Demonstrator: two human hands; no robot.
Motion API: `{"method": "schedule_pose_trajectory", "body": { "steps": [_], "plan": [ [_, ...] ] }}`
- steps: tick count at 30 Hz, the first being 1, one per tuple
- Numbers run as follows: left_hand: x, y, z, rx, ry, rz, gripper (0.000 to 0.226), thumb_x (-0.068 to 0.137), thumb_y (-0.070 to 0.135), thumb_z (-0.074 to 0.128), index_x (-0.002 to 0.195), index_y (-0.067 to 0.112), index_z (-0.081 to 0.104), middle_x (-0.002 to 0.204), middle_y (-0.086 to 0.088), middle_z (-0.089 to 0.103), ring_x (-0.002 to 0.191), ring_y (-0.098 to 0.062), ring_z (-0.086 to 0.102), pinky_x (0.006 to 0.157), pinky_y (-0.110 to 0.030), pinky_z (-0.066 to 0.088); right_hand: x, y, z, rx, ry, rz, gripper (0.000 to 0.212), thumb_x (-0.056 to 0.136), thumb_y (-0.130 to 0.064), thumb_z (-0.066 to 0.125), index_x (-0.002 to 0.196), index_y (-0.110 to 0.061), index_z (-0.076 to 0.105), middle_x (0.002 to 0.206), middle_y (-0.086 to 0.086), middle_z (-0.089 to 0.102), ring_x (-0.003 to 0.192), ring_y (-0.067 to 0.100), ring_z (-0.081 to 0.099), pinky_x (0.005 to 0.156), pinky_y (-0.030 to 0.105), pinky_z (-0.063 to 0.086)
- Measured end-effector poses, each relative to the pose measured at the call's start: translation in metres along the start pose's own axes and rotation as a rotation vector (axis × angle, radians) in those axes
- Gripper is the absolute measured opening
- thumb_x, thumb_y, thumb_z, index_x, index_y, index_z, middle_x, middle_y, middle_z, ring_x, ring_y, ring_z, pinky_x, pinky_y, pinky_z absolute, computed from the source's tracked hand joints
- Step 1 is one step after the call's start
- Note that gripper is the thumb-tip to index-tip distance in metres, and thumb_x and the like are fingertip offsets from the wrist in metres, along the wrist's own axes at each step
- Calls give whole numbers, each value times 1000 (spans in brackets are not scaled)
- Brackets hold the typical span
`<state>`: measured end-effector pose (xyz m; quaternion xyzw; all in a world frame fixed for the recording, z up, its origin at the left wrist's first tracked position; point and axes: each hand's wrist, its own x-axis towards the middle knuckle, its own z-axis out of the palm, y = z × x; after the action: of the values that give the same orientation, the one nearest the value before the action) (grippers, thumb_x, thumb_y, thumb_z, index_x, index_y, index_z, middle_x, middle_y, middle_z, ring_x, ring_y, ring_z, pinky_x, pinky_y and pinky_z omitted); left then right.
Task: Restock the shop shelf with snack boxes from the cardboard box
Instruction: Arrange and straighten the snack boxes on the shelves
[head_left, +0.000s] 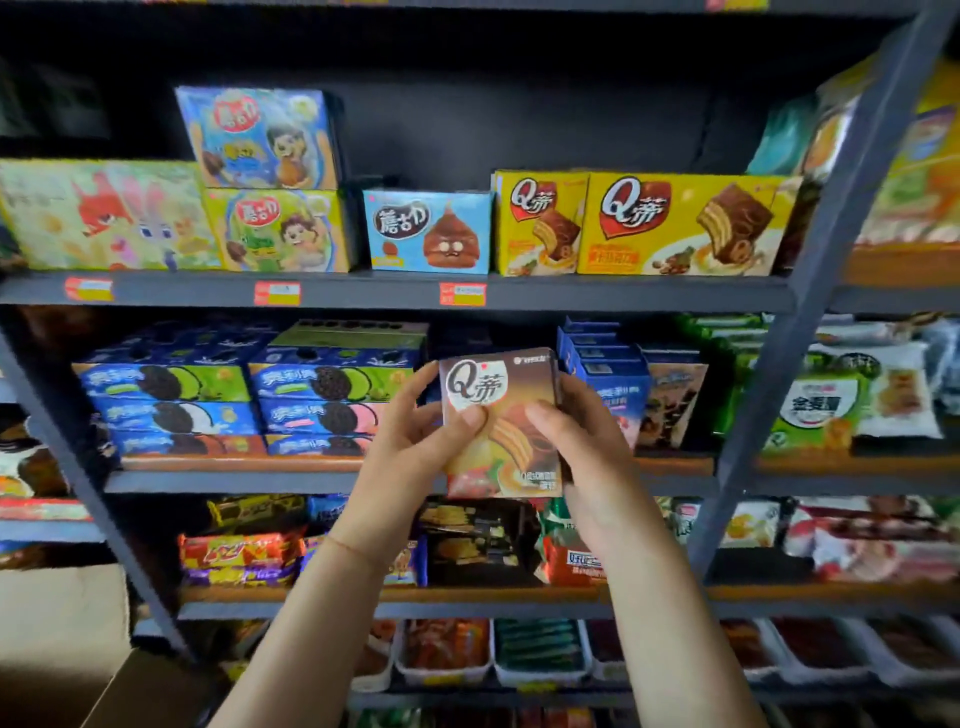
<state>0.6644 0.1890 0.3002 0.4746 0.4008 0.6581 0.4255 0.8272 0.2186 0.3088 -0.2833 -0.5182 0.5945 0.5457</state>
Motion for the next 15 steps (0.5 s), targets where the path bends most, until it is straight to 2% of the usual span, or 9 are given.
{"method": "schedule_pose_trajectory", "body": {
  "steps": [4, 7, 9, 13, 15],
  "plan": [
    [27, 2, -5, -13, 9, 94, 71, 82, 22, 78, 144, 27, 43, 117, -8, 71, 109, -24, 69, 88, -38, 56, 24, -7, 6, -120, 58, -32, 53, 75, -28, 80, 123, -22, 59, 106, 4, 73, 99, 23, 71, 87, 45, 58],
    [50, 7, -12, -9, 7, 172, 74, 80, 19, 80, 144, 26, 43, 118, -7, 70, 107, -19, 69, 81, -29, 56, 43, -8, 11, -236, 66, -90, 41, 86, -26, 74, 124, -27, 59, 109, -3, 73, 103, 16, 70, 89, 38, 56],
    [66, 12, -18, 13, -12, 212, 73, 79, 19, 79, 143, 27, 44, 119, -6, 69, 108, -19, 68, 80, -30, 57, 55, -8, 16, -308, 81, -133, 37, 90, -27, 70, 125, -32, 60, 110, -8, 73, 105, 12, 69, 92, 36, 54],
    [86, 29, -25, 49, -52, 277, 70, 79, 17, 81, 140, 25, 47, 115, -5, 70, 104, -17, 69, 79, -29, 57, 72, -12, 29, -325, 110, -197, 35, 89, -30, 70, 122, -34, 61, 108, -10, 74, 102, 8, 70, 84, 25, 54],
    [93, 39, -24, 62, -81, 316, 63, 80, 18, 79, 136, 23, 52, 114, -3, 71, 102, -17, 70, 79, -28, 57, 77, -16, 32, -293, 124, -225, 43, 84, -34, 71, 126, -29, 61, 109, -6, 74, 102, 11, 70, 81, 25, 56]
  ]
}}
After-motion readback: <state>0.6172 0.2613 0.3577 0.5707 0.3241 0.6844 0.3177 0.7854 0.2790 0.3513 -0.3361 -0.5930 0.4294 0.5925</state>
